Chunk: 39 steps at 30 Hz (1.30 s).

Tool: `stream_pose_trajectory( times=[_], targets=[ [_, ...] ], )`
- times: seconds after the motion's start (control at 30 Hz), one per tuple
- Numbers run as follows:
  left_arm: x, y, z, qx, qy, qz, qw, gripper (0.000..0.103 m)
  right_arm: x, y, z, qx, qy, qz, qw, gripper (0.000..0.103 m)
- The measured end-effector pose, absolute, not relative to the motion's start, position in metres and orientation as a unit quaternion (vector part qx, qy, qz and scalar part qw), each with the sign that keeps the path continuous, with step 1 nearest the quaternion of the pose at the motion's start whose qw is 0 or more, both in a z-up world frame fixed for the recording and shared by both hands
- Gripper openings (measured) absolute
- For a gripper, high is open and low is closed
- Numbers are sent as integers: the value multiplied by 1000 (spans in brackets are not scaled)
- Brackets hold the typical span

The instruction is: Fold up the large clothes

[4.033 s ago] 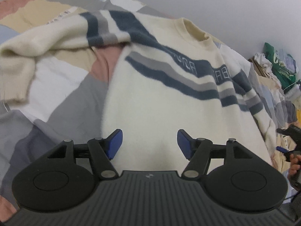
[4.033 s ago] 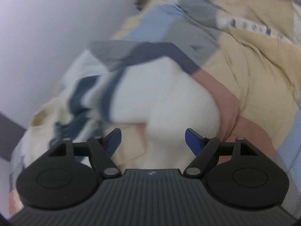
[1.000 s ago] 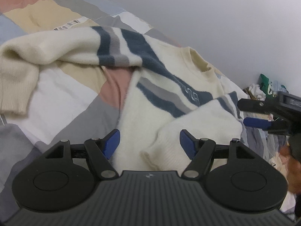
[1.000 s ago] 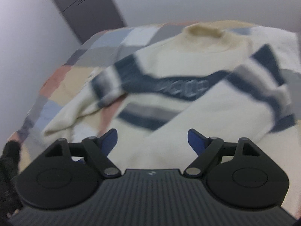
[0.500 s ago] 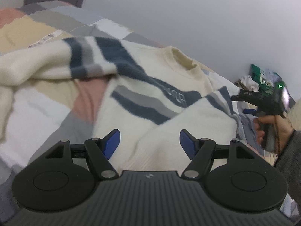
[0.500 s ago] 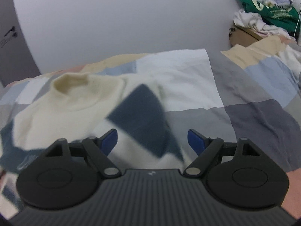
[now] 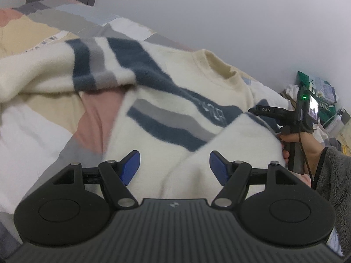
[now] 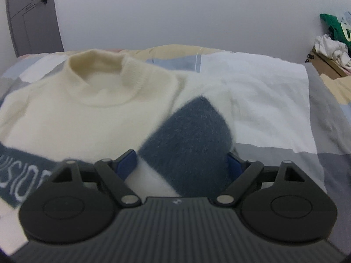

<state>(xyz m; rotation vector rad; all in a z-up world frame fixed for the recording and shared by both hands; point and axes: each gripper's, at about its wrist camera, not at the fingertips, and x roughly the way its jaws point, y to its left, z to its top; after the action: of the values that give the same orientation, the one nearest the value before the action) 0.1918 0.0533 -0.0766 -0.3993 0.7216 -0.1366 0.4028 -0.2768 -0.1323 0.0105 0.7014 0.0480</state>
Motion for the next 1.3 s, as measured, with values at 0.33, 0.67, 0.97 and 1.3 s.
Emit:
stream_pose_trajectory(
  times=[0.33,0.67,0.97,1.3],
  targets=[
    [194,53,-78,-196,351,-67,913,75,394,-257,-123,-70,310,35,947,24],
    [195,39,-80,-170,354,-86,916,75,401,-292,-122,-48,298,-85,950,22],
    [196,33,-82,-149,367,-95,913,75,379,-285,-104,-6,263,-83,961,49],
    [185,44,-72,-182,364,-96,909,75,292,-268,-67,61,268,-8,961,58]
  ],
)
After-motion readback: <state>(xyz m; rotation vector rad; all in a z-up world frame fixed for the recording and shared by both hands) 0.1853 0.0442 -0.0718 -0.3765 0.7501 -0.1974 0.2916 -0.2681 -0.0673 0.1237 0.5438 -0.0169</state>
